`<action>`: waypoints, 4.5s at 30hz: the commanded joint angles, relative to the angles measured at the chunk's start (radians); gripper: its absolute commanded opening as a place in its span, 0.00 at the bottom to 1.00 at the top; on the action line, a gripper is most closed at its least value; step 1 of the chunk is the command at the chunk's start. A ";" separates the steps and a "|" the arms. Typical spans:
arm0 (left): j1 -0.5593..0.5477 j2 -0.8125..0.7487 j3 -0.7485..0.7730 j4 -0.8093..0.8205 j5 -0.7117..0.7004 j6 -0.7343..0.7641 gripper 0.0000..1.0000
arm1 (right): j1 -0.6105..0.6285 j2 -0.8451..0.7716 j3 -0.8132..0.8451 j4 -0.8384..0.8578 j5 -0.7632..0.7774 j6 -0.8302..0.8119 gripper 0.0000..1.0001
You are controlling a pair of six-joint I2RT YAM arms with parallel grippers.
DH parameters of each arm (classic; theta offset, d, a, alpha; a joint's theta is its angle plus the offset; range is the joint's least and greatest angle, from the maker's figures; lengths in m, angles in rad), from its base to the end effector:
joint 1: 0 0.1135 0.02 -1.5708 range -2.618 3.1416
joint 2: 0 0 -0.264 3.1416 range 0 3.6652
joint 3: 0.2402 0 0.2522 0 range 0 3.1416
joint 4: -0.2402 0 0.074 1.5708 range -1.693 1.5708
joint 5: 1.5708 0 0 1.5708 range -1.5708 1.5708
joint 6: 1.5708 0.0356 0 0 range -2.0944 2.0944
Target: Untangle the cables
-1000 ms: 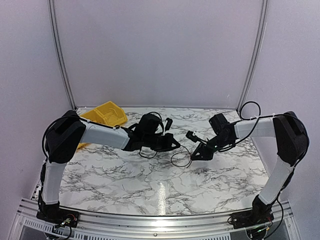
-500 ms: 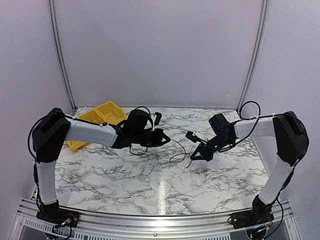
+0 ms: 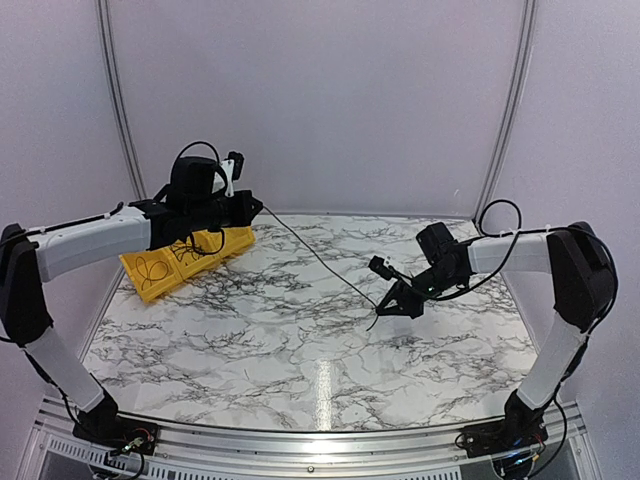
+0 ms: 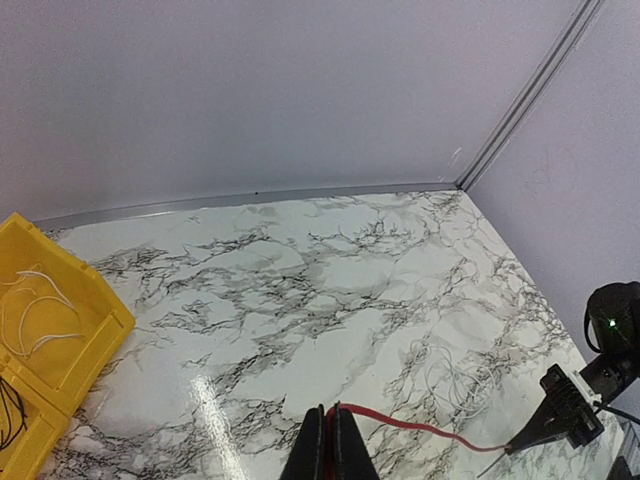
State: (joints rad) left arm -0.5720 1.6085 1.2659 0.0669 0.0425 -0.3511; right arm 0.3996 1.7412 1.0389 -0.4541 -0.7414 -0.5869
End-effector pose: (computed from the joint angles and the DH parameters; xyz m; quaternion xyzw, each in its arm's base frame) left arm 0.3240 -0.2104 0.3217 0.1006 0.7911 -0.2838 0.5324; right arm 0.2955 0.1509 0.1695 -0.4975 0.7681 0.3350 0.2241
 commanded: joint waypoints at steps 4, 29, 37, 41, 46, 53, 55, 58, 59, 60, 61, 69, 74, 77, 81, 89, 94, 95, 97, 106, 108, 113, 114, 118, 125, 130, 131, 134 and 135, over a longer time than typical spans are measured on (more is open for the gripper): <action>0.018 -0.091 0.030 -0.118 -0.090 0.068 0.00 | 0.000 -0.037 0.014 -0.056 -0.039 -0.014 0.52; 0.228 -0.285 0.292 -0.483 -0.699 0.604 0.00 | 0.005 -0.008 0.019 -0.045 0.077 -0.015 0.53; 0.435 -0.246 0.125 -0.271 -0.663 0.585 0.00 | 0.012 -0.006 0.018 -0.050 0.118 -0.034 0.53; 0.482 -0.205 0.067 -0.239 -0.614 0.501 0.00 | 0.012 -0.016 0.011 -0.051 0.134 -0.040 0.53; 0.483 -0.169 -0.008 -0.220 -0.600 0.433 0.00 | 0.011 -0.021 0.004 -0.050 0.149 -0.050 0.53; 0.483 -0.176 -0.151 -0.225 -0.491 0.327 0.00 | 0.013 0.010 0.013 -0.063 0.152 -0.061 0.53; 0.483 -0.171 -0.162 -0.227 -0.470 0.331 0.00 | 0.015 0.017 0.015 -0.066 0.149 -0.062 0.53; 0.483 -0.194 -0.121 -0.257 -0.410 0.330 0.00 | 0.018 0.022 0.016 -0.067 0.150 -0.063 0.53; 0.483 -0.209 -0.100 -0.269 -0.402 0.325 0.00 | 0.018 0.024 0.016 -0.069 0.151 -0.063 0.53; 0.482 -0.230 -0.081 -0.272 -0.402 0.317 0.00 | 0.018 0.024 0.016 -0.069 0.153 -0.063 0.53; 0.482 -0.251 -0.065 -0.271 -0.407 0.306 0.00 | 0.018 0.026 0.016 -0.069 0.154 -0.063 0.53; 0.480 -0.264 0.179 -0.339 -0.481 0.248 0.00 | 0.019 0.039 0.027 -0.078 0.138 -0.061 0.53; 0.480 -0.228 0.268 -0.342 -0.559 0.293 0.00 | 0.021 0.038 0.027 -0.079 0.141 -0.060 0.53; 0.480 -0.198 0.278 -0.342 -0.570 0.310 0.00 | 0.021 0.035 0.026 -0.079 0.147 -0.060 0.53; 0.480 -0.174 0.261 -0.338 -0.583 0.317 0.00 | 0.021 0.035 0.026 -0.078 0.151 -0.062 0.53; 0.482 -0.123 0.187 -0.303 -0.652 0.345 0.00 | 0.020 0.046 0.026 -0.081 0.149 -0.063 0.53; 0.483 -0.092 0.131 -0.239 -0.672 0.377 0.00 | 0.021 0.047 0.026 -0.080 0.155 -0.065 0.53; 0.482 -0.085 0.125 -0.233 -0.675 0.377 0.00 | 0.021 0.046 0.026 -0.081 0.156 -0.065 0.53; 0.482 -0.070 0.115 -0.233 -0.680 0.372 0.00 | 0.021 0.045 0.024 -0.080 0.158 -0.064 0.53; 0.482 -0.079 -0.051 -0.230 -0.627 0.275 0.00 | 0.021 0.050 0.024 -0.082 0.162 -0.070 0.53; 0.482 -0.071 -0.077 -0.230 -0.638 0.270 0.00 | 0.021 0.055 0.024 -0.084 0.161 -0.071 0.53; 0.482 -0.055 -0.072 -0.225 -0.661 0.281 0.00 | 0.022 0.057 0.026 -0.087 0.163 -0.070 0.53; 0.482 -0.058 -0.059 -0.227 -0.667 0.280 0.00 | 0.022 0.055 0.027 -0.087 0.163 -0.071 0.53; 0.482 -0.121 -0.019 -0.231 -0.626 0.276 0.00 | 0.022 0.054 0.024 -0.087 0.169 -0.071 0.53; 0.482 -0.175 0.108 -0.274 -0.576 0.309 0.00 | 0.024 0.069 0.029 -0.090 0.169 -0.073 0.53; 0.482 -0.204 0.141 -0.273 -0.616 0.343 0.00 | 0.024 0.067 0.030 -0.090 0.171 -0.073 0.53; 0.482 -0.203 0.149 -0.273 -0.625 0.345 0.00 | 0.024 0.067 0.030 -0.089 0.171 -0.073 0.53; 0.482 -0.206 0.162 -0.274 -0.635 0.386 0.00 | 0.025 0.069 0.030 -0.091 0.171 -0.074 0.53; 0.482 -0.211 0.162 -0.273 -0.633 0.386 0.00 | 0.025 0.069 0.030 -0.091 0.172 -0.074 0.53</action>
State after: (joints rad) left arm -0.0914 1.4132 1.4055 -0.1925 -0.5667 -0.0116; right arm 0.4110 1.7973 1.0393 -0.5350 -0.5735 -0.6491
